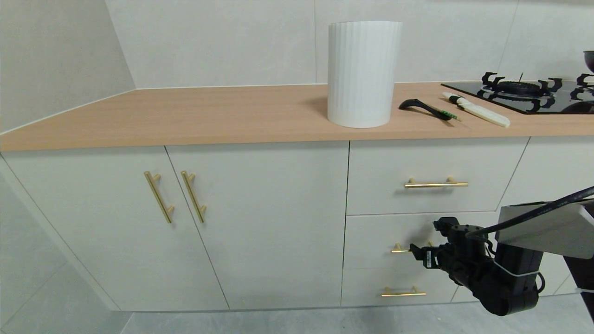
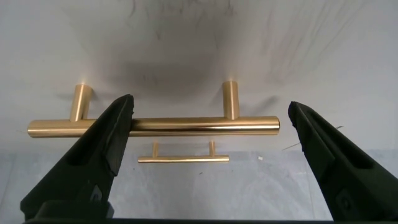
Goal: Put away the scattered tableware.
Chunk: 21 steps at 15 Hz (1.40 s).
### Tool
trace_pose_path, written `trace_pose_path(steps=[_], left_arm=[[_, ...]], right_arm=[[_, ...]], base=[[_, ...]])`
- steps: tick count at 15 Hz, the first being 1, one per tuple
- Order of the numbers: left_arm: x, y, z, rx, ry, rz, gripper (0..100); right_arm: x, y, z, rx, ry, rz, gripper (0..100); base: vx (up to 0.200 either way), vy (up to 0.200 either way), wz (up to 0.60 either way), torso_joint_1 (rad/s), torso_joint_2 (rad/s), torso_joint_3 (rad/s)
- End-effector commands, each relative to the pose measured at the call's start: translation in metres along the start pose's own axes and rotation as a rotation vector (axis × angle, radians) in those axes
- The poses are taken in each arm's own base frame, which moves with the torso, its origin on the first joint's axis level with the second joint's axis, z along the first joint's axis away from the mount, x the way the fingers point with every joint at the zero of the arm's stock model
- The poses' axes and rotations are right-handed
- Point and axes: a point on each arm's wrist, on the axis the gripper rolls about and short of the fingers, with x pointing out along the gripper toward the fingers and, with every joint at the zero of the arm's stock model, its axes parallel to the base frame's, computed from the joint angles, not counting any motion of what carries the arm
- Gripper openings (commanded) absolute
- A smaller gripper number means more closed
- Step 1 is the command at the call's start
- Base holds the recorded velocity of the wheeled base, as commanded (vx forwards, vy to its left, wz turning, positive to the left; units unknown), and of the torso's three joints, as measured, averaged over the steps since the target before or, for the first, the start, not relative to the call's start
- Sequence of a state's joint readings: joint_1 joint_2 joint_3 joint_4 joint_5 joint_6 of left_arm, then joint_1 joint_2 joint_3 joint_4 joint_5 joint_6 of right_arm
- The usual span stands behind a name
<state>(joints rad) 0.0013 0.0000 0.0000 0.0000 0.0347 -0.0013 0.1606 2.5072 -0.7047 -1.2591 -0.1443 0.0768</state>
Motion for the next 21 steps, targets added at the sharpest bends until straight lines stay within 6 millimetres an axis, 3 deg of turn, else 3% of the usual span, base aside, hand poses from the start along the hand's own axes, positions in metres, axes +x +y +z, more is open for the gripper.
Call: trace_pose_path(steps=[1,9,12,17,18,21], left_arm=[[0.0,0.0,0.0,-0.002,0.002,0.001,100],[0.0,0.0,0.0,0.0,0.002,0.001,100],[0.0,0.0,0.0,0.0,0.002,0.001,100],[0.0,0.0,0.0,0.0,0.002,0.001,100],[0.0,0.0,0.0,0.0,0.002,0.001,100],[0.0,0.0,0.0,0.0,0.002,0.001,100]], right_arm=[[-0.001,0.0,-0.002,-0.004,0.013,0.001,100],[-0.003,0.0,-0.003,-0.006,0.024,0.008,100],[-0.02,-0.002,0.006,-0.027,0.04,0.01,100],[-0.12,0.007,0.072,-0.079,0.138,0.136,100],[-0.153,0.015,0.09,-0.101,0.107,0.175,100],[-0.197,0.025,0.11,-0.121,0.014,0.232,100]], base=[[0.0,0.0,0.0,0.0,0.0,0.0],[0.0,0.0,0.0,0.0,0.0,0.0],[0.0,0.0,0.0,0.0,0.0,0.0],[0.0,0.0,0.0,0.0,0.0,0.0],[0.0,0.0,0.0,0.0,0.0,0.0],[0.0,0.0,0.0,0.0,0.0,0.0]])
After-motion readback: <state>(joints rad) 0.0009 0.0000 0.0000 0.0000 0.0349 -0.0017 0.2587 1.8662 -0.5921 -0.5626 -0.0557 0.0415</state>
